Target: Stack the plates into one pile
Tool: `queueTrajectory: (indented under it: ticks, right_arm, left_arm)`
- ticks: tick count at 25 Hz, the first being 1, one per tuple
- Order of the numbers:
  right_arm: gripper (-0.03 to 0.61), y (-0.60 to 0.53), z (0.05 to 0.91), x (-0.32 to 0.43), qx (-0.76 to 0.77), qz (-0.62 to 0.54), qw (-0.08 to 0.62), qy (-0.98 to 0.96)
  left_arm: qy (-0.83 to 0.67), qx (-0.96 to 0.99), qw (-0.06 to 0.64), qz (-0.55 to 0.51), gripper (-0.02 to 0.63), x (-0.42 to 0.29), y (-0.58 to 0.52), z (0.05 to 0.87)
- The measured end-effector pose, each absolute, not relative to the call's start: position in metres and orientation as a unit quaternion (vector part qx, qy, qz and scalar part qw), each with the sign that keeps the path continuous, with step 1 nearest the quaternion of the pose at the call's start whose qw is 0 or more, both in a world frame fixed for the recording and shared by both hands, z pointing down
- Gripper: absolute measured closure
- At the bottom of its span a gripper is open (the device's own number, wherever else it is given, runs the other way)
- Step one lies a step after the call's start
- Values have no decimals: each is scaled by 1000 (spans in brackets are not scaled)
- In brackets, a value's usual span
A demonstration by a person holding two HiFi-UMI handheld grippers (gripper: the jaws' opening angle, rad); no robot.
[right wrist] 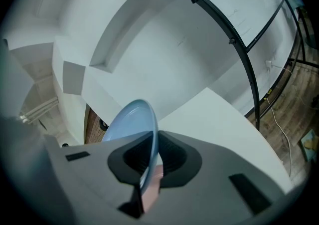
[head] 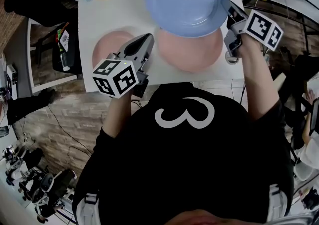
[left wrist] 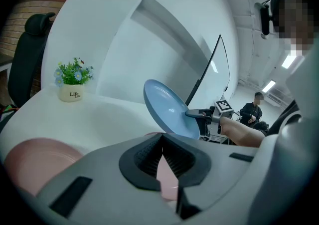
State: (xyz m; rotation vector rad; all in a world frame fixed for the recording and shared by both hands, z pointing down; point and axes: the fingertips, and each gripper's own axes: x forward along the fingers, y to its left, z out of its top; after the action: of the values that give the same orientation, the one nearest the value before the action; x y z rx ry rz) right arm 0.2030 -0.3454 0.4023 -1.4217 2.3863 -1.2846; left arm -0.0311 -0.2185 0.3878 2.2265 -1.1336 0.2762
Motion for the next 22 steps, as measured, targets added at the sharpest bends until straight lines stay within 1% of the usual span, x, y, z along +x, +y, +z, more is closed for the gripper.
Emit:
queueTrajectory:
  ticks: [6, 12, 22]
  right_arm:
    - [545, -312, 410, 203, -446, -428, 28, 786]
    - [545, -283, 432, 210, -450, -436, -1, 780]
    - [545, -257, 466, 214, -437, -459, -28, 773]
  left_arm:
    - [-435, 840, 307, 104, 598, -28, -212, 387]
    - [-441, 835, 312, 103, 598, -26, -200, 397]
    - [-456, 821, 325, 111, 598, -34, -180, 410]
